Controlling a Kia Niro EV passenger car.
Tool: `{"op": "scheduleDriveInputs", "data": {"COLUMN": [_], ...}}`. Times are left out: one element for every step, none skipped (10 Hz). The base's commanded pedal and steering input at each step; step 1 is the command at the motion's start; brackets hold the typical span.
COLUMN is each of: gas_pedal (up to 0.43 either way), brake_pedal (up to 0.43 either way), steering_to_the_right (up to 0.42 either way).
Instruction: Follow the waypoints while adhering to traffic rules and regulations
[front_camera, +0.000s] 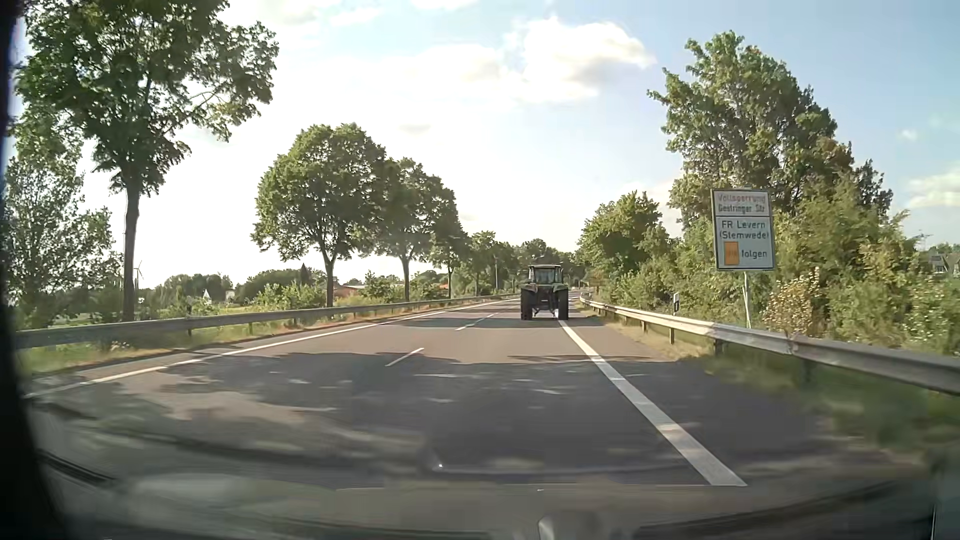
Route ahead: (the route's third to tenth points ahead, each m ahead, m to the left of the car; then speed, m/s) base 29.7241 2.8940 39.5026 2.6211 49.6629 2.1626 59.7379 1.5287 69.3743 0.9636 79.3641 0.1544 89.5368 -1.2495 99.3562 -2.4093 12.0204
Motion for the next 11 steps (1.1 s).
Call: {"op": "scheduleDriveInputs", "data": {"gas_pedal": [0.118,0.118,0.118,0.118,0.110,0.110,0.110,0.110,0.110,0.110,0.110], "brake_pedal": [0.006,0.006,0.006,0.006,0.006,0.006,0.006,0.006,0.006,0.006,0.006], "steering_to_the_right": [0.009,0.009,0.008,0.008,0.008,0.008,0.008,0.008,0.008,0.009,0.009]}}
